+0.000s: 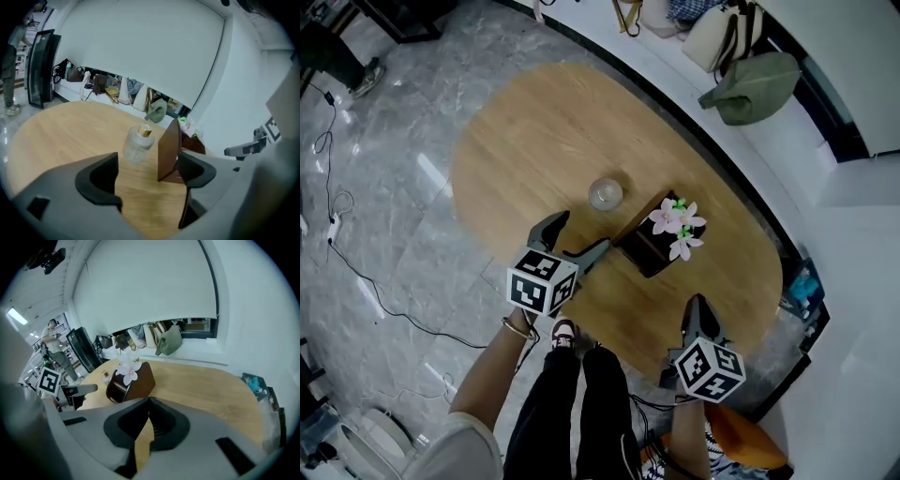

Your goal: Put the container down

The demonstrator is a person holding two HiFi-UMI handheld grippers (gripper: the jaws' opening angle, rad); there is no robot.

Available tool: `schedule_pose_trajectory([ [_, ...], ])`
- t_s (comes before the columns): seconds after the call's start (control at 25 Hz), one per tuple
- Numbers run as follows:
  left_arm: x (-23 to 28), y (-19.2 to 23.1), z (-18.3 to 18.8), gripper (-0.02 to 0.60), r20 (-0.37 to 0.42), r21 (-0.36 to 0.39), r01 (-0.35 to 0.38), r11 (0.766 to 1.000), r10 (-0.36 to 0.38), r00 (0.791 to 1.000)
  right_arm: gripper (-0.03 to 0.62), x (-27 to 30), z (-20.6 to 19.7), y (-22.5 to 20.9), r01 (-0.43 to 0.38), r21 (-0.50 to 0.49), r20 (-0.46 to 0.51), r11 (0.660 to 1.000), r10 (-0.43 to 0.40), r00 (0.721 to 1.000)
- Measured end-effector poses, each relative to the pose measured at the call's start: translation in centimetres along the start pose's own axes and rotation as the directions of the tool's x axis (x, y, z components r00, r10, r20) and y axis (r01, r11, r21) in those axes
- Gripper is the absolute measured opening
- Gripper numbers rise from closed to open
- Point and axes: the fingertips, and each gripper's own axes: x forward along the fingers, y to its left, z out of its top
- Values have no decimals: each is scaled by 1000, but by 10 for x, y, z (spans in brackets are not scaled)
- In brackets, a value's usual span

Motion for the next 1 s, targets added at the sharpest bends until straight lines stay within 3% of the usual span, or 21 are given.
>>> schedule_pose_trajectory([
  [0.12, -36, -24, 17, 388, 21, -25, -13, 1000, 13, 1000, 23, -23, 11, 13, -1, -3, 15, 1000, 1, 1000],
  [0.4, -124, -94, 72, 374, 83, 2, -39, 999, 38, 996, 23, -80, 43, 59, -48, -40, 62, 998, 51, 997],
  [0.72, -217, -152, 113, 204, 130, -36, -28, 999, 32, 991, 23, -162, 74, 101, -100, -93, 109, 991, 110, 988],
  [1.0, -274, -181, 122, 32, 131, 32, -54, 998, 49, 990, 23, -220, 90, 133, -134, -105, 173, 985, 151, 973],
])
